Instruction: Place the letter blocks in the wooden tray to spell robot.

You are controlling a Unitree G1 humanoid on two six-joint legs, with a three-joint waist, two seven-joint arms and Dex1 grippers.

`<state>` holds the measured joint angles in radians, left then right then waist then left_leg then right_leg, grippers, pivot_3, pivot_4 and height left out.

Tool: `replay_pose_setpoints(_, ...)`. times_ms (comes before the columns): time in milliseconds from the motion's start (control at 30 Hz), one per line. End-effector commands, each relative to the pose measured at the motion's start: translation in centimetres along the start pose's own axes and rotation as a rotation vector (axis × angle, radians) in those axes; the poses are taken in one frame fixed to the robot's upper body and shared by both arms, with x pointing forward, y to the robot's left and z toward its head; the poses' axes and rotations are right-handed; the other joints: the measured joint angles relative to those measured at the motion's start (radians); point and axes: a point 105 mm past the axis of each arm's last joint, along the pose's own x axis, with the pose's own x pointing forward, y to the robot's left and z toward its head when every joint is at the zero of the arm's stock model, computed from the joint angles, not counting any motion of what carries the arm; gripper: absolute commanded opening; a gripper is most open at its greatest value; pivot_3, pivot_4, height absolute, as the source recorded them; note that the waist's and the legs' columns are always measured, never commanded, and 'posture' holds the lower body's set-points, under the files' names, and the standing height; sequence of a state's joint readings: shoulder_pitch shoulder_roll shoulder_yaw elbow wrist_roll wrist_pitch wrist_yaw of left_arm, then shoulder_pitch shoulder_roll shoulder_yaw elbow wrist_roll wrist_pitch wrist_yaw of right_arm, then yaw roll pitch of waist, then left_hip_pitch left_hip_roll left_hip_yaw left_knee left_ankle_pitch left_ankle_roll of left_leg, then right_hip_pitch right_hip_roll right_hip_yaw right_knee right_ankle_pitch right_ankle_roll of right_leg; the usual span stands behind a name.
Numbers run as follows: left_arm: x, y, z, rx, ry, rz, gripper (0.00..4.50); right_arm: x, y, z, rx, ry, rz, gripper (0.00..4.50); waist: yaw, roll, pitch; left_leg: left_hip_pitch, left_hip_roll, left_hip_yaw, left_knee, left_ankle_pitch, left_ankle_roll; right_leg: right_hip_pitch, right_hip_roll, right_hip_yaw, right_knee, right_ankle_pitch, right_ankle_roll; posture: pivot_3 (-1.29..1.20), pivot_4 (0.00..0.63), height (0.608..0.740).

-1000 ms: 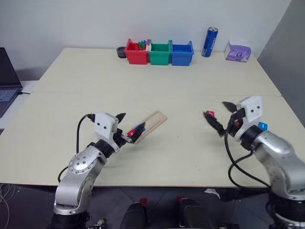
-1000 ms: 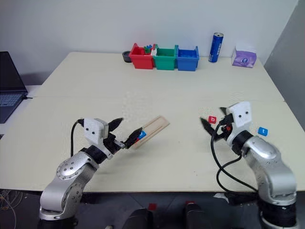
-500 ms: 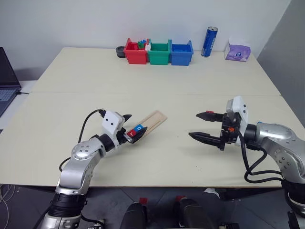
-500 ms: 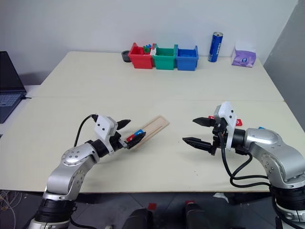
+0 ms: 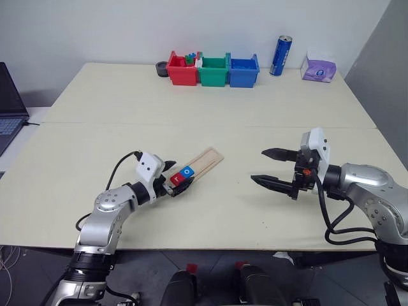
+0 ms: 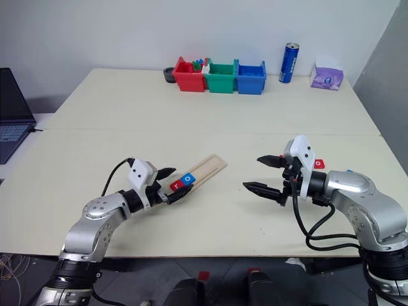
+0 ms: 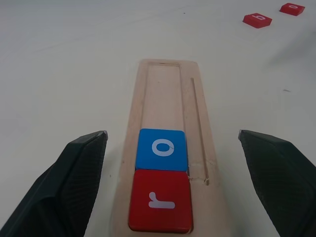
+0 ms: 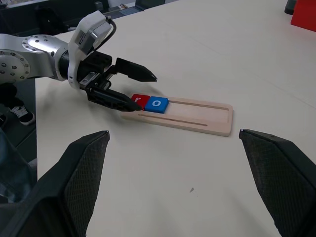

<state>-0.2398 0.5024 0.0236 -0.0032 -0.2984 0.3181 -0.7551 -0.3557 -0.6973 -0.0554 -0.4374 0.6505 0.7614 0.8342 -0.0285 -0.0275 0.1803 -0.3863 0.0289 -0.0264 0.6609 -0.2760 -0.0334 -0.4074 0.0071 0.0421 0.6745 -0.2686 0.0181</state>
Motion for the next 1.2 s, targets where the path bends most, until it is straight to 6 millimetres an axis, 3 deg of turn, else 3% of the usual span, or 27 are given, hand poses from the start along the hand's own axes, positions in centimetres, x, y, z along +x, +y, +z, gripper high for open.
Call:
replay_pose_setpoints(33,0.2,0.0,0.6,0.031,-0.017,-0.012,4.5,-0.2,0.2,1.0,-0.043,-0.028,-0.011,4.47,0.0,0.0,0.0,0.0,0.0,0.0,0.0,0.0,0.0,0.0,0.0,0.0,0.0,0.0,0.0,0.0,0.15,0.74)
replay_pose_setpoints(767,0.3,0.5,-2.1,0.023,0.077,-0.041,4.5,0.0,0.5,1.3,-0.03,-0.044,-0.021,4.47,0.0,0.0,0.0,0.001,0.0,0.0,0.0,0.0,0.0,0.0,0.0,0.0,0.002,0.0,-0.001,0.0,0.15,0.74)
replay_pose_setpoints(1167,1.3,0.2,-2.7,0.033,0.087,-0.1,4.5,-0.2,0.9,1.2,-0.026,-0.044,-0.019,4.47,0.0,0.0,0.0,0.002,0.0,0.0,0.001,0.0,0.0,0.0,0.0,0.0,0.004,0.0,0.0,0.0,0.15,0.74)
replay_pose_setpoints(1200,1.4,0.3,-2.7,0.035,0.087,-0.104,4.32,-0.3,1.0,1.2,-0.026,-0.044,-0.021,4.49,0.0,0.0,0.0,0.002,0.0,0.0,0.001,0.0,0.0,0.0,0.0,0.0,0.004,0.0,0.0,0.0,0.15,0.74)
